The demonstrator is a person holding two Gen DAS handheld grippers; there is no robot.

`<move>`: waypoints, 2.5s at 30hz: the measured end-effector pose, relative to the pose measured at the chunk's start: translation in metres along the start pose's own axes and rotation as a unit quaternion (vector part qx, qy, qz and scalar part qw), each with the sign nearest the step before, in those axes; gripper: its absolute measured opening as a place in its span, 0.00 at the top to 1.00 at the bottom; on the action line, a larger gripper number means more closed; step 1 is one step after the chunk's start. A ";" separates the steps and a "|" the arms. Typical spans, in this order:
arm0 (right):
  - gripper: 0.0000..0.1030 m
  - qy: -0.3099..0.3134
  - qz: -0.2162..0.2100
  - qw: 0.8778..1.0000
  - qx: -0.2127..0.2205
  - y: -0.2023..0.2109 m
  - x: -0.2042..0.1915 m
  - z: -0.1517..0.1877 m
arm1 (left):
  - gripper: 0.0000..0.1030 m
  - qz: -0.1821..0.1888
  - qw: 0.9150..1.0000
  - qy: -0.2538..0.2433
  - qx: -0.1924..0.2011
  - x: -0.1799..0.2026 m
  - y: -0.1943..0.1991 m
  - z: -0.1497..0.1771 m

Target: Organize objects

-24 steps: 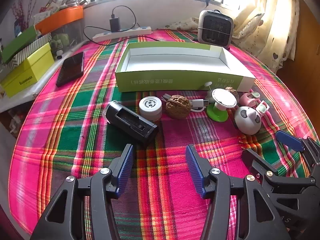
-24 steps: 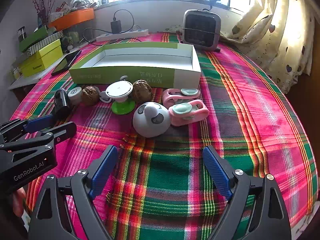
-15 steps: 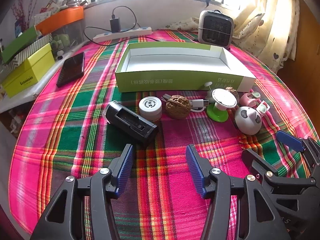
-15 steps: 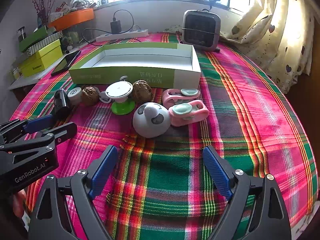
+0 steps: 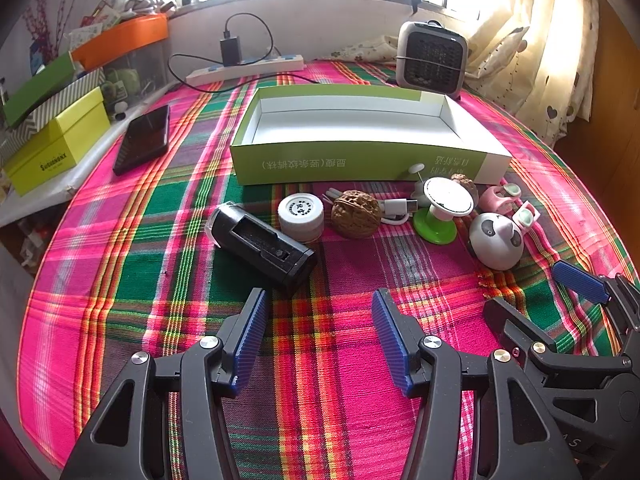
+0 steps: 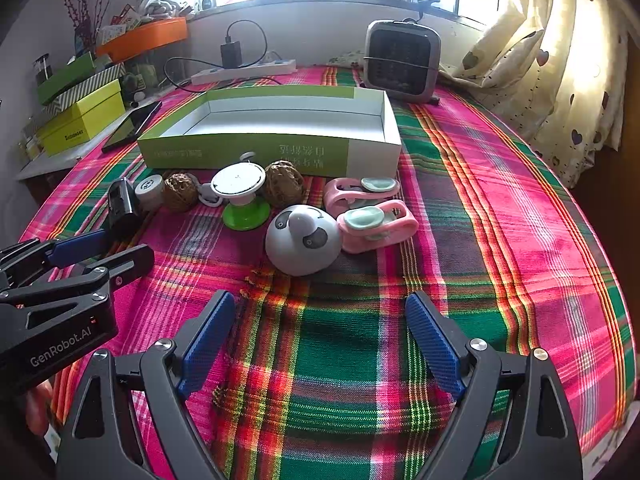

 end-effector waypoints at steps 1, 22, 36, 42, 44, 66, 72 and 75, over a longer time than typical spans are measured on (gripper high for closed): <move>0.15 0.000 0.000 1.000 0.000 0.000 0.000 0.000 | 0.49 0.000 1.000 0.000 0.000 0.000 0.000 0.000; 0.15 0.001 -0.003 1.000 -0.001 -0.001 0.001 0.000 | 0.49 0.004 1.000 -0.006 0.000 0.003 0.002 -0.002; 0.15 -0.004 -0.009 1.000 -0.011 -0.003 0.005 -0.002 | 0.49 0.030 1.000 -0.006 -0.005 -0.001 0.005 -0.003; 0.15 -0.039 -0.012 0.999 -0.006 -0.005 0.016 -0.013 | 0.49 0.045 0.999 0.014 -0.009 -0.008 0.006 -0.003; 0.16 -0.028 -0.013 1.000 -0.003 -0.007 0.014 -0.017 | 0.49 0.049 0.999 0.020 -0.010 -0.009 0.006 -0.003; 0.49 0.002 -0.033 0.999 -0.014 -0.029 -0.003 -0.026 | 0.49 0.026 0.996 0.080 -0.014 -0.036 -0.013 -0.025; 0.58 0.005 -0.033 0.999 -0.013 -0.028 -0.003 -0.026 | 0.49 0.006 0.998 0.063 -0.024 -0.044 -0.012 -0.019; 0.58 0.005 -0.035 0.999 -0.010 -0.027 -0.003 -0.025 | 0.49 0.000 0.998 0.062 -0.028 -0.052 -0.009 -0.015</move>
Point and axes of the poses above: each gripper's, at about its wrist camera, not at the fingertips, and y roughly against the way its jaws point, x to its right, z to its underside, the point moved 8 cm from there along -y, roughly the way its jaws point, and after that the axes turned 13 degrees about x, right-handed, at the moved point
